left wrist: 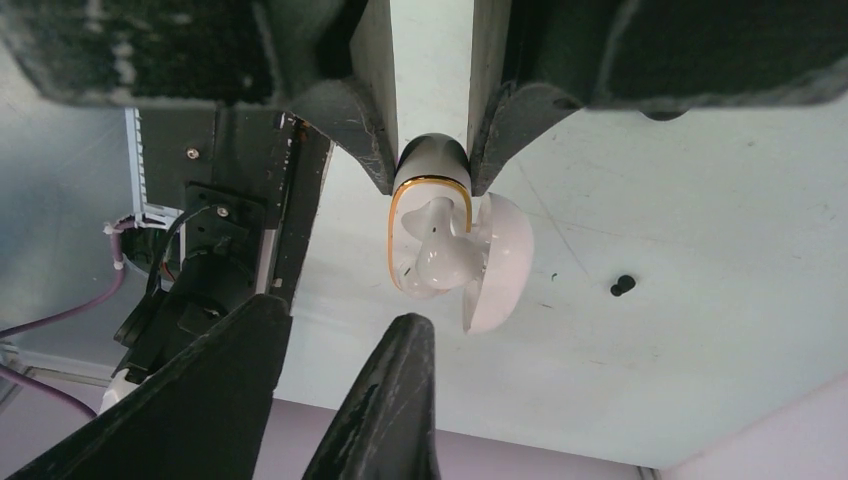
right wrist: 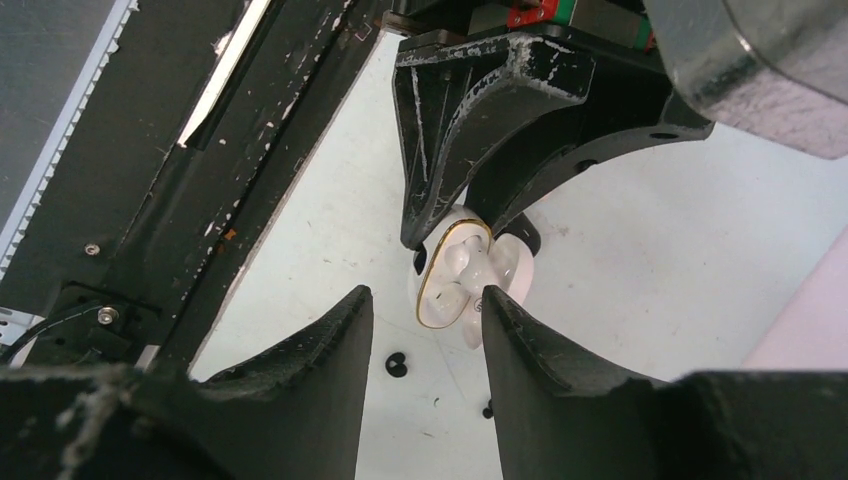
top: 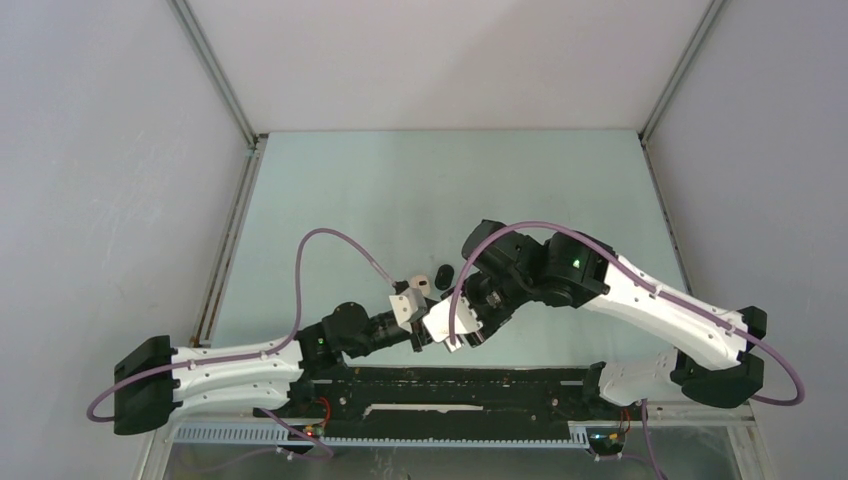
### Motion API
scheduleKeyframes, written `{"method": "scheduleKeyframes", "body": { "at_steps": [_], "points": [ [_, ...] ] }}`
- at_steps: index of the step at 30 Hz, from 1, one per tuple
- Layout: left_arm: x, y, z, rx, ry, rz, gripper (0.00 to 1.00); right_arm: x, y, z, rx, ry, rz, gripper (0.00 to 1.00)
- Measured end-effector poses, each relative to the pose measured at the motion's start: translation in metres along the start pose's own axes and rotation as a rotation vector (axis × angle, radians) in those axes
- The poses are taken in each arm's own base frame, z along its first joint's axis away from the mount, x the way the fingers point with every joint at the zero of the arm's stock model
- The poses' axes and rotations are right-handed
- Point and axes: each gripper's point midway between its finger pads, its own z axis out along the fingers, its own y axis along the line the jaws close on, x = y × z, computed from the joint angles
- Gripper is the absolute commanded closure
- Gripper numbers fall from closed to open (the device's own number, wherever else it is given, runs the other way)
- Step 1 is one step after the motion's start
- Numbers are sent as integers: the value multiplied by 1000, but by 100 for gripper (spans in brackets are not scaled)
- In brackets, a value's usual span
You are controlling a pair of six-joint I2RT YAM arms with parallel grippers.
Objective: Insert the wireless bluetooth earbuds into the charging case
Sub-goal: Place the earbud in the charging case.
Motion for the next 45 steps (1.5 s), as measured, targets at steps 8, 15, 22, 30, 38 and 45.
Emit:
{"method": "scheduleKeyframes", "body": {
  "at_steps": [8, 15, 22, 30, 38, 45],
  "points": [
    [0, -2, 0, 13, 0, 0, 100, 2, -2, 6, 1, 15, -11, 53],
    [-4, -2, -1, 13, -13, 0, 100, 10, -3, 15, 6, 44, -8, 53],
    [-7, -2, -2, 12, -21, 0, 100, 16, -4, 20, 5, 67, -4, 53],
    [-5, -2, -1, 9, -15, -1, 100, 11, -7, 13, 21, 58, 12, 51],
    [-1, -2, 0, 8, -2, -3, 100, 19, -22, -10, 132, 3, 165, 27],
    [1, -2, 1, 11, 2, -3, 100, 51, -32, -8, 116, -42, 403, 25]
  ]
}}
